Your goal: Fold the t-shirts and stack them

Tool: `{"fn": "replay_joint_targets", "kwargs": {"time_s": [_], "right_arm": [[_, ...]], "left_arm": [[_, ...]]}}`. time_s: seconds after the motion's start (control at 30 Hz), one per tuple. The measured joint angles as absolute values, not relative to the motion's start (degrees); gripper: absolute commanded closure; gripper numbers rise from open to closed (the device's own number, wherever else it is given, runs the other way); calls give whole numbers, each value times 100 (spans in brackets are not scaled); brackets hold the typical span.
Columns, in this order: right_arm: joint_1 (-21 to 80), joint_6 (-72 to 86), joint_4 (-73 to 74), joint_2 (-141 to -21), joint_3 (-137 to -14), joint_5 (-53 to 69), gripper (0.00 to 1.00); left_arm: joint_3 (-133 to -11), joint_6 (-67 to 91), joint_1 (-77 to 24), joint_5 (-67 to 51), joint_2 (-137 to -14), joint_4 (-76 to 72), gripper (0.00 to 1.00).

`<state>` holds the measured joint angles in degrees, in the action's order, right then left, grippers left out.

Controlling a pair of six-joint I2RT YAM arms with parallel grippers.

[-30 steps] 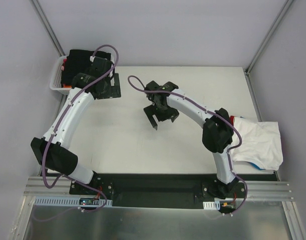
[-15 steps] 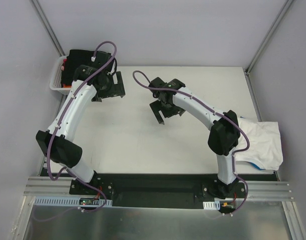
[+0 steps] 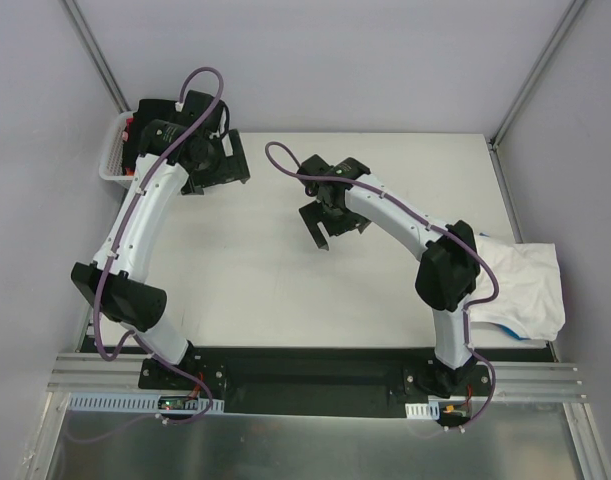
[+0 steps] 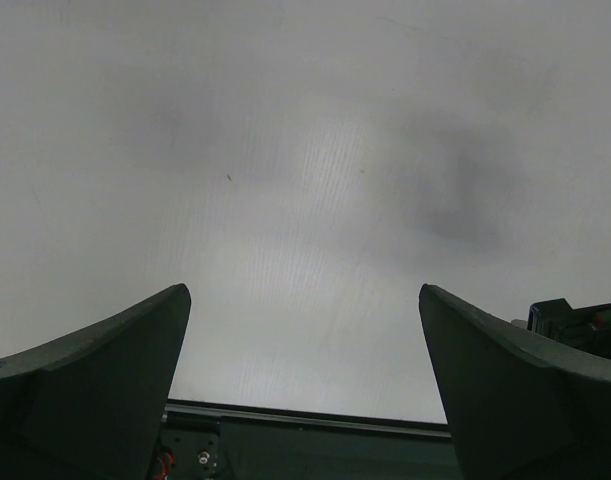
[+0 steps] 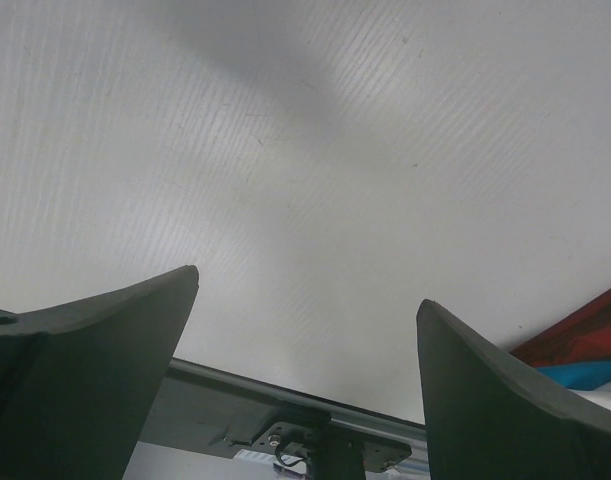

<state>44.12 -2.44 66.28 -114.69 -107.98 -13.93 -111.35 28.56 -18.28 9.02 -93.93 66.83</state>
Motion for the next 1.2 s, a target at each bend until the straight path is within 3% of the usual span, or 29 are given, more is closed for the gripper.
{"fn": "replay_joint_targets", "kwargs": {"time_s": [0.5, 1.2], "right_arm": [[4412, -246, 6543, -11448, -10700, -1253, 4], [4412, -467, 6523, -11515, -10715, -1129, 4]], "left_arm": [[-10816, 2877, -1828, 1361, -8659, 6331, 1], [-10818, 2915, -1828, 1393, -8871, 6283, 1]]}}
